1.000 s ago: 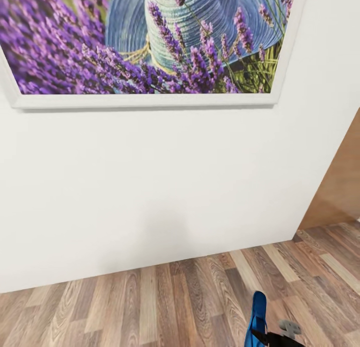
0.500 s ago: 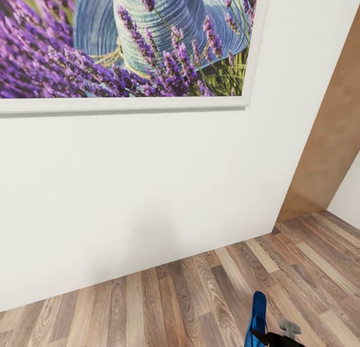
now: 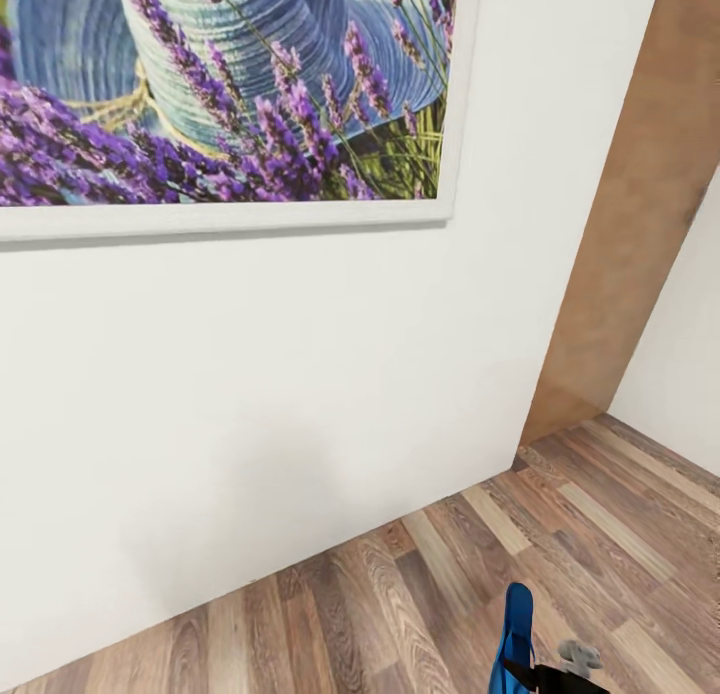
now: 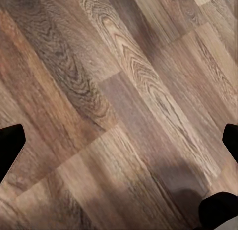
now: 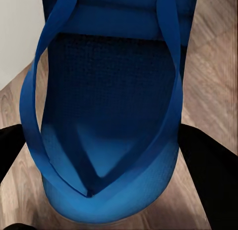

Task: In the bedroom, move the book from the bed onto either nightstand, and place the two sandals side by side next to the bed.

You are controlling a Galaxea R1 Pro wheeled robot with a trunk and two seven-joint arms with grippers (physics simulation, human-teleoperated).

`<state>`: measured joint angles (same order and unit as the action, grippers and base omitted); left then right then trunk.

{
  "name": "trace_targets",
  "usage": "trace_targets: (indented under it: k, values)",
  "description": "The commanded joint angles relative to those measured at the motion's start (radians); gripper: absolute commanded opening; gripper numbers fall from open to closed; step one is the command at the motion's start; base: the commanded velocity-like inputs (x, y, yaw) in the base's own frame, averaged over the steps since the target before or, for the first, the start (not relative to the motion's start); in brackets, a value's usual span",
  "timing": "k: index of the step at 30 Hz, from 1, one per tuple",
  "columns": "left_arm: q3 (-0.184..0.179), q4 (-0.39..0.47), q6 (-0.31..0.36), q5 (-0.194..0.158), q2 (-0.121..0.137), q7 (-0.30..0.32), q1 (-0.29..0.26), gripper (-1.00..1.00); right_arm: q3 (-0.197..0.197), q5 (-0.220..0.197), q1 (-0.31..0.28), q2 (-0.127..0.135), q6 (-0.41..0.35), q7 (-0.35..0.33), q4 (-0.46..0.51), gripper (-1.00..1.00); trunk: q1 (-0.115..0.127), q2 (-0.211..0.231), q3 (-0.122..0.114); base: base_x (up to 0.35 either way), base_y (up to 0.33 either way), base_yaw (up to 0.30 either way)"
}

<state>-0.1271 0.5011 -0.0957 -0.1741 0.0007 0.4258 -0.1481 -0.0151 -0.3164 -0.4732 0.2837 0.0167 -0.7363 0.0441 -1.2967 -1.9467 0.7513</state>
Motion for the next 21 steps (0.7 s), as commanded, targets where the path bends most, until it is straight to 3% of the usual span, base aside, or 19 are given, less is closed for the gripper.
trace_targets:
  k: [1,21]
  values:
    - [-0.005,-0.001,-0.003,-0.01,0.001,0.001,-0.001,1.0,-0.002,-0.001,-0.001,0.0,0.002,-0.003,-0.001,-1.0,0.0,0.0,0.0,0.312,0.0,-0.245]
    - [-0.005,-0.001,-0.003,-0.01,0.001,0.001,-0.001,1.0,-0.002,-0.001,-0.001,0.0,0.002,-0.003,-0.001,-1.0,0.0,0.0,-0.017,0.312,0.0,-0.249]
